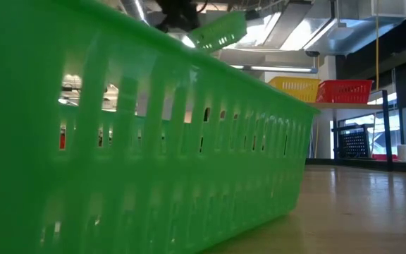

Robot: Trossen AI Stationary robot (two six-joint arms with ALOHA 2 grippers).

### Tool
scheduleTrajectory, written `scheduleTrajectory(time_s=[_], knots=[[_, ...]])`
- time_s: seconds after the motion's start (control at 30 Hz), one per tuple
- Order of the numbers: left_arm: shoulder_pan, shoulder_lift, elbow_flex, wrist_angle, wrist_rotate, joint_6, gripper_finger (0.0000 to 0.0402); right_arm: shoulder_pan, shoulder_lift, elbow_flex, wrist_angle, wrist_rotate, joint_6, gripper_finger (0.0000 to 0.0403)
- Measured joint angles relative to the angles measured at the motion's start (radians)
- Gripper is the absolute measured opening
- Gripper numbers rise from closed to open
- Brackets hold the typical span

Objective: Stack baskets on shelf by color
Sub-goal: Put the middle green bin on the shelf

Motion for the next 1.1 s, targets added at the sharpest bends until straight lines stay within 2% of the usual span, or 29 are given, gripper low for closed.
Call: scheduleTrajectory(time_s=[0.17,0.37,0.6,0.7,1.1], knots=[[0.022,0.069,0.000,0.111,0.026,-0.042,0.0000,0.000,0.000,0.000,-0.003,0.024,-0.002,0.0076],[0.040,0.133,-0.001,0.104,0.026,-0.073,0.0000,0.000,0.000,0.000,-0.031,0.041,0.007,0.0076],[0.056,0.156,-0.001,0.113,0.015,-0.094,0.0000,0.000,0.000,0.000,-0.135,0.293,0.176,0.0076],[0.059,0.158,-0.001,0.119,0.011,-0.099,0.0000,-0.002,0.000,0.000,-0.133,0.354,0.216,0.0076],[0.058,0.171,-0.001,0.112,-0.033,-0.118,0.0006,-0.006,0.010,0.000,-0.133,0.363,0.206,0.0076]])
